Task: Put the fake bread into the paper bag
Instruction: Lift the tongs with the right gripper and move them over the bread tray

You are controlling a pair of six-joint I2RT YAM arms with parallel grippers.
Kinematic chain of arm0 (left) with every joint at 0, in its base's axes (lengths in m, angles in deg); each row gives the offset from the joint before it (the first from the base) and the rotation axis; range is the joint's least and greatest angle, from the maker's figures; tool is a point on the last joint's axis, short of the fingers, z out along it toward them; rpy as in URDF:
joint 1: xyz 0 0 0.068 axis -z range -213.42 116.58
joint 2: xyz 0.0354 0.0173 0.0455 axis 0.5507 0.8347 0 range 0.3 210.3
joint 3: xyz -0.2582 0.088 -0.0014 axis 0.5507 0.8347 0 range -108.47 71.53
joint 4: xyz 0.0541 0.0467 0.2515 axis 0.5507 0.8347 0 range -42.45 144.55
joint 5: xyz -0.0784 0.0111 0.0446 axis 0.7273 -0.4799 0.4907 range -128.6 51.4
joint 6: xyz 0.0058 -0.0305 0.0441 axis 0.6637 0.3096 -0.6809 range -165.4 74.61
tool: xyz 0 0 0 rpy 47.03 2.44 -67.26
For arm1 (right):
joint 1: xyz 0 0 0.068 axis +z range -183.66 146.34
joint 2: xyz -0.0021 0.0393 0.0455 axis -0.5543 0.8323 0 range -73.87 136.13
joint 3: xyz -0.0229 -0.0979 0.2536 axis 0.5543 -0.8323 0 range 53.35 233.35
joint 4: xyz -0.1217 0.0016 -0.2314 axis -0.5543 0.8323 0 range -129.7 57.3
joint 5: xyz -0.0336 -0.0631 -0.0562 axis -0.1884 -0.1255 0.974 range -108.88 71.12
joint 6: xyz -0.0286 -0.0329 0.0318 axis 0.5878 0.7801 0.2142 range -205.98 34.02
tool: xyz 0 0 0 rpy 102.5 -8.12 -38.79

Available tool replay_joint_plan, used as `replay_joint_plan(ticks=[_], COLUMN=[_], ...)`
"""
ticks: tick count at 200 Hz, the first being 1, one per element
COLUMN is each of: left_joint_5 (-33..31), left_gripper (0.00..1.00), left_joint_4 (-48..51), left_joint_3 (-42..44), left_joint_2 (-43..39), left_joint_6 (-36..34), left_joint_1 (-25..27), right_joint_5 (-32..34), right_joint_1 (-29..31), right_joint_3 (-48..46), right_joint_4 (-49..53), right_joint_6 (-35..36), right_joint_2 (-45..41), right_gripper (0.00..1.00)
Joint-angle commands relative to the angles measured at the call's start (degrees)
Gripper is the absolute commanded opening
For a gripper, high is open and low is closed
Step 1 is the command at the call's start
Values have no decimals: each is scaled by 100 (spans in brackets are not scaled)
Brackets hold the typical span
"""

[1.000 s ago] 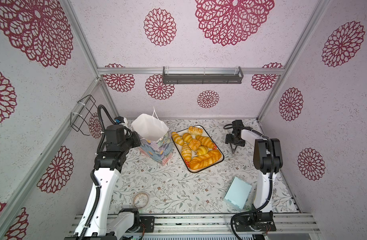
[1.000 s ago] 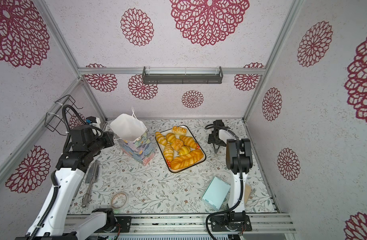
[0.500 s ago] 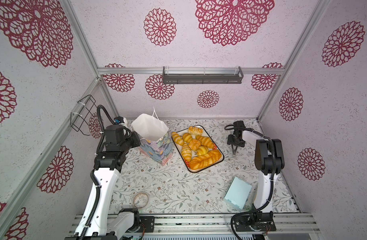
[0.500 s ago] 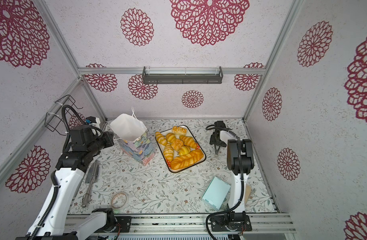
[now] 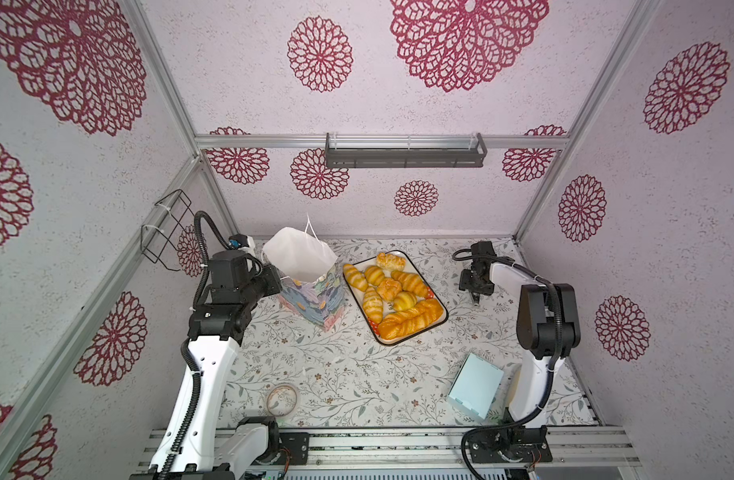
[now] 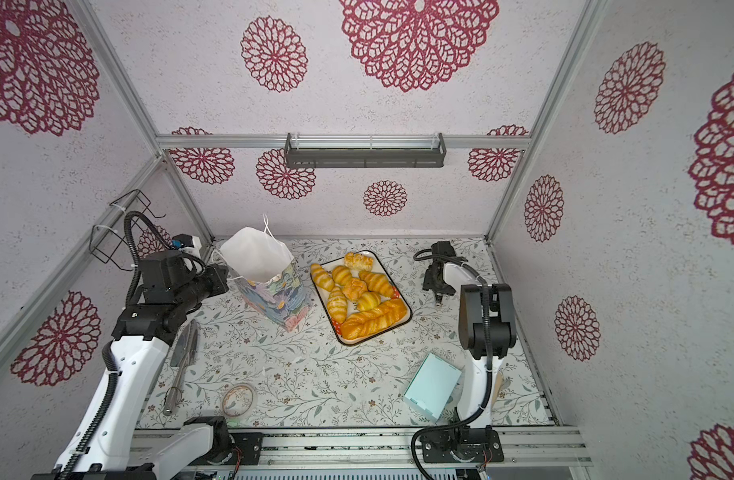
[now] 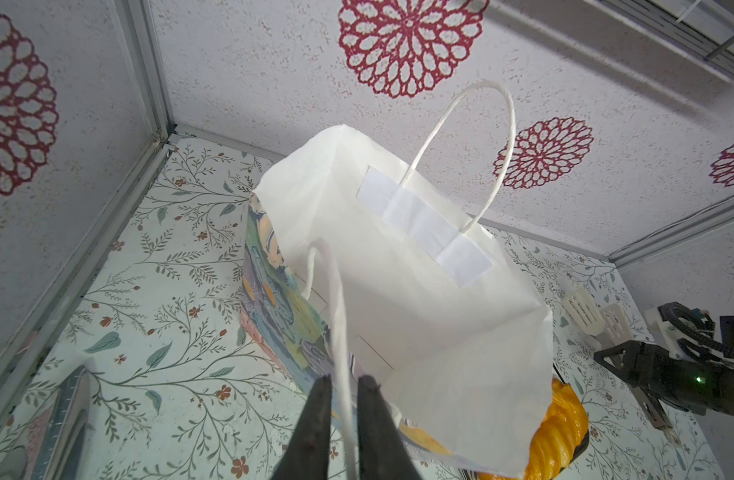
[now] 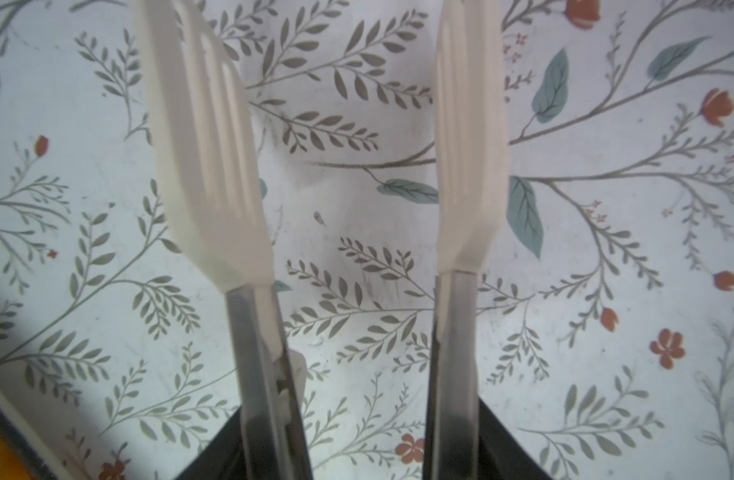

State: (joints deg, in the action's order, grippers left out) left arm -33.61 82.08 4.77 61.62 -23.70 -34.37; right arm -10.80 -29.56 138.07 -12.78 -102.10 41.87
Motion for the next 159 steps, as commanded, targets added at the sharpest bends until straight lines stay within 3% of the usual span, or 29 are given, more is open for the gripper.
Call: replay_joint_plan(ticks=[1, 29, 66, 159], left_joint_5=[34, 49, 47, 7], left_gripper=[16, 16, 16, 15], left_joint_4=[-165, -184, -192, -184], left_joint_3=[58, 49, 54, 50], left_joint_2=[-127, -120, -106, -62], left_joint_6=[63, 77, 88, 81], left_joint_1=[-50, -65, -89, -111], right_joint_5=[-16, 5, 81, 187], right_joint_1=[-14, -7, 24, 681], right_joint_3=[-80, -252, -371, -623], right_joint_4=[-37, -82, -18, 552], right_joint_6=[-131, -145, -181, -155], right_joint_2=[-487, -684, -881, -2057], right_gripper=[59, 57, 47, 47])
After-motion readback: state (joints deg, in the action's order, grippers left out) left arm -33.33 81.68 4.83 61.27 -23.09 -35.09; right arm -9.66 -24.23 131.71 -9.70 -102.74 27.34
